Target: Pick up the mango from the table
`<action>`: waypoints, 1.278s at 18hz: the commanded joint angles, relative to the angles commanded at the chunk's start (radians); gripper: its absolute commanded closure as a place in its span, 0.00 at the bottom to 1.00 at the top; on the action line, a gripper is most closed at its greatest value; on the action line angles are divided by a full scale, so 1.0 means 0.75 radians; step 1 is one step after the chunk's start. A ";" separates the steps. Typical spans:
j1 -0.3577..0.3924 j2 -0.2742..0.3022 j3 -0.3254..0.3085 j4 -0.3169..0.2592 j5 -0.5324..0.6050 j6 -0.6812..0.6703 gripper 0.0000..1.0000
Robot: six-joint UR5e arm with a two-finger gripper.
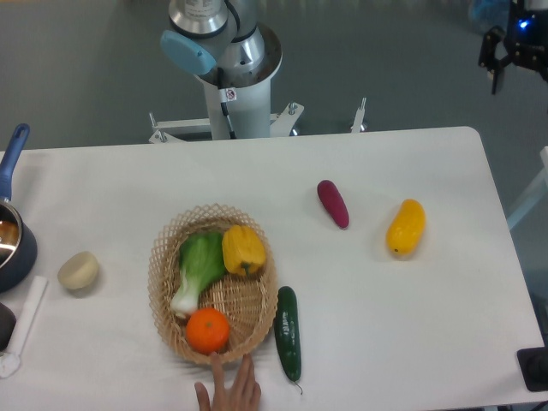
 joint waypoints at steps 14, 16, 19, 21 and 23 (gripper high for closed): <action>-0.227 -0.204 -0.094 0.117 0.000 -0.567 0.00; -0.237 -0.219 -0.102 0.137 0.002 -0.596 0.00; -0.237 -0.274 -0.125 0.200 0.008 -0.594 0.00; -0.239 -0.303 -0.141 0.248 0.008 -0.594 0.00; -0.239 -0.335 -0.164 0.278 0.010 -0.594 0.00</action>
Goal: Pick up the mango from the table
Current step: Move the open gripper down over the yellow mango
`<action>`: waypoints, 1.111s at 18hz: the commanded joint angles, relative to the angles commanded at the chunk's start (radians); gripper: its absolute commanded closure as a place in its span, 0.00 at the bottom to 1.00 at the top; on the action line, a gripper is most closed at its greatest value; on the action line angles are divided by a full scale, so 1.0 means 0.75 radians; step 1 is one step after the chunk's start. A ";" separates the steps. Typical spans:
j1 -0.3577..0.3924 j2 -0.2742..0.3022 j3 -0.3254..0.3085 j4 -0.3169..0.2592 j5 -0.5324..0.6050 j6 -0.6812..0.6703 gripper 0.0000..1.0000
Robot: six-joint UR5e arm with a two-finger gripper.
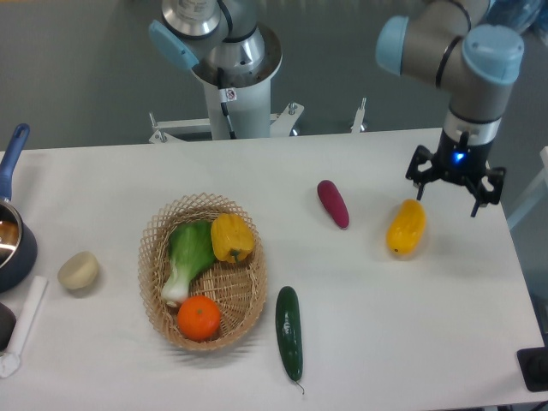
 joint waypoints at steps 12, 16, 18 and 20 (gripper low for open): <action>-0.041 -0.068 -0.033 0.019 0.047 -0.008 0.00; -0.039 -0.068 -0.059 0.019 0.045 0.004 0.00; -0.041 -0.068 -0.074 0.019 0.047 0.000 0.00; -0.041 -0.068 -0.080 0.019 0.047 0.002 0.00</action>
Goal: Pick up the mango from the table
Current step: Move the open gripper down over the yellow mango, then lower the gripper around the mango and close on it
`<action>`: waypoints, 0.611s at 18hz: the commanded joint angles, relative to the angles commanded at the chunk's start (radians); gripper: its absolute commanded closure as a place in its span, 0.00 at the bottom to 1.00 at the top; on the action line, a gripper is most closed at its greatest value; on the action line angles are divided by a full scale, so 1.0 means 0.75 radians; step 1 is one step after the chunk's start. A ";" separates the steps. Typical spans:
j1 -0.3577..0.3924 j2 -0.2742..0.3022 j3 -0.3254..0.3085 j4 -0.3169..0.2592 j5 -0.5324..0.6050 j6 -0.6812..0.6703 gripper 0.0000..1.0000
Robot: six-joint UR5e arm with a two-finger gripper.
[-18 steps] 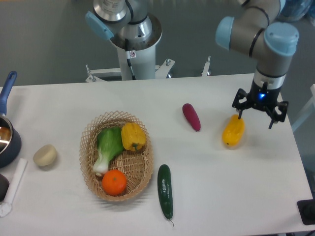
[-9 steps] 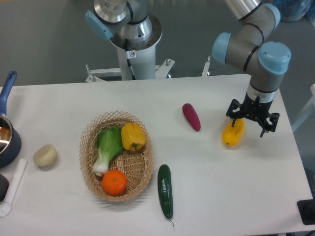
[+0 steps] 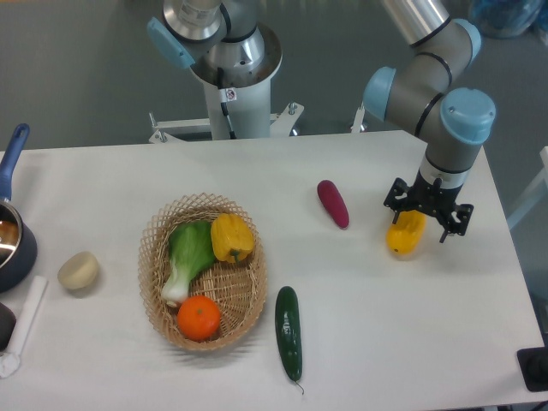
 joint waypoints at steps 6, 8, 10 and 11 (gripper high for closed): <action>0.000 -0.018 -0.010 0.004 0.002 0.002 0.00; 0.000 -0.020 -0.018 0.004 0.002 0.002 0.00; 0.000 -0.025 -0.012 0.004 0.002 0.002 0.00; 0.000 -0.029 -0.012 0.004 0.002 0.002 0.00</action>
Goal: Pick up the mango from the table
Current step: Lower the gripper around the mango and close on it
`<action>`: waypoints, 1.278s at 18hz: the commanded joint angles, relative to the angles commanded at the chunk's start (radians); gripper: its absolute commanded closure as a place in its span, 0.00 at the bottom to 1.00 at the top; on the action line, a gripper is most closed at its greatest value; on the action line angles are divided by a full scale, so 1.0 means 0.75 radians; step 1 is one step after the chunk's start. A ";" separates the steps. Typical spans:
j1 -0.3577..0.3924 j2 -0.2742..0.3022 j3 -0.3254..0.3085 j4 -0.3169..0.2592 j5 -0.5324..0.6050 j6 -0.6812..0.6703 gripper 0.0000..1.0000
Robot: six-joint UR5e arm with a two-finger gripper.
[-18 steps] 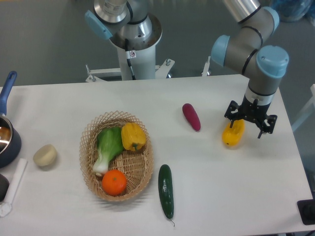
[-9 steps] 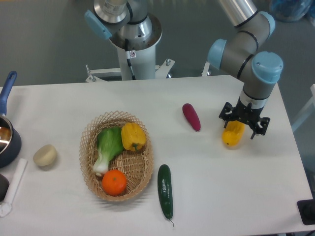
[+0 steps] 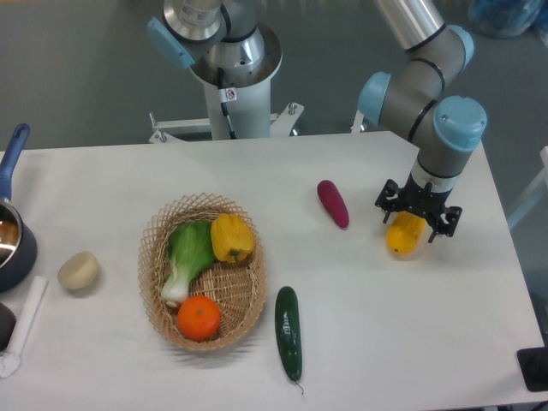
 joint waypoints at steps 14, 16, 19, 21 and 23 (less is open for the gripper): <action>-0.012 -0.004 -0.002 0.002 0.029 -0.008 0.57; -0.014 -0.002 0.000 0.000 0.029 -0.014 0.80; -0.014 -0.002 0.010 0.000 0.027 -0.016 0.86; -0.014 0.006 0.039 -0.004 0.023 -0.016 0.86; -0.026 0.028 0.084 -0.014 0.014 -0.018 0.86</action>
